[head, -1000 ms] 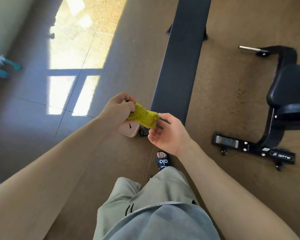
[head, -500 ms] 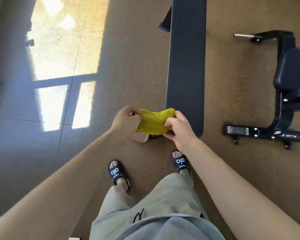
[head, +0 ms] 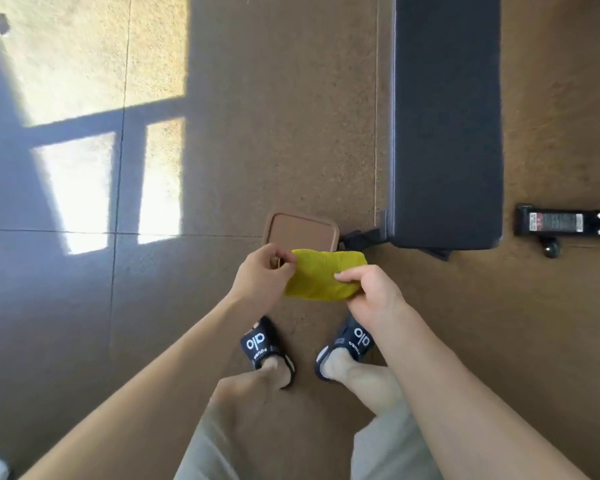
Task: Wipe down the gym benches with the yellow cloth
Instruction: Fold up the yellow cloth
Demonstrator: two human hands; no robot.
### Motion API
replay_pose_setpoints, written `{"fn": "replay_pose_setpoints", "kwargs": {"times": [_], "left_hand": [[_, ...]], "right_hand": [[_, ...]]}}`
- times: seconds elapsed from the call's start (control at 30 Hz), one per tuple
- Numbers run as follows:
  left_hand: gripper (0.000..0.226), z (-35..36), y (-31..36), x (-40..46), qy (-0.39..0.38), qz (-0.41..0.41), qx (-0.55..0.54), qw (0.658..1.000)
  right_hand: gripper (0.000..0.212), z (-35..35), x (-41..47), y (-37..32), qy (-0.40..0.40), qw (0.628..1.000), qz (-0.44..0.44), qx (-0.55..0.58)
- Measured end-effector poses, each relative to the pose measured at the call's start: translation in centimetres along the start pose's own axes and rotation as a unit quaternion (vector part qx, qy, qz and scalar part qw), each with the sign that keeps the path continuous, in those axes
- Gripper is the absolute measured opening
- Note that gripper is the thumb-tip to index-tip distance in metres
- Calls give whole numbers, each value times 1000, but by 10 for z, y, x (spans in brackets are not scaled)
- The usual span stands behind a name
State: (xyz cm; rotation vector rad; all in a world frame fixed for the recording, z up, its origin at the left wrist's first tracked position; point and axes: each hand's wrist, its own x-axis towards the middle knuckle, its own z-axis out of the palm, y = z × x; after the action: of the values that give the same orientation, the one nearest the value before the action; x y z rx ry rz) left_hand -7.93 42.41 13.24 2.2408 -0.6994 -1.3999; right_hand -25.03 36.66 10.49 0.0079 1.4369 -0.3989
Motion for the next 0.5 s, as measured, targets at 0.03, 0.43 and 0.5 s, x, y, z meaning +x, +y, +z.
{"fn": "replay_pose_setpoints", "kwargs": {"times": [0.03, 0.43, 0.5], "left_hand": [[5, 7, -14, 17, -6, 14, 25, 1000], [27, 91, -175, 261, 58, 243, 181, 951], [35, 112, -210, 297, 39, 257, 213, 942]], "right_hand": [[48, -2, 23, 4, 4, 1000, 3, -14], [85, 5, 311, 44, 16, 949, -219, -226], [87, 1, 355, 60, 29, 895, -265, -359]]}}
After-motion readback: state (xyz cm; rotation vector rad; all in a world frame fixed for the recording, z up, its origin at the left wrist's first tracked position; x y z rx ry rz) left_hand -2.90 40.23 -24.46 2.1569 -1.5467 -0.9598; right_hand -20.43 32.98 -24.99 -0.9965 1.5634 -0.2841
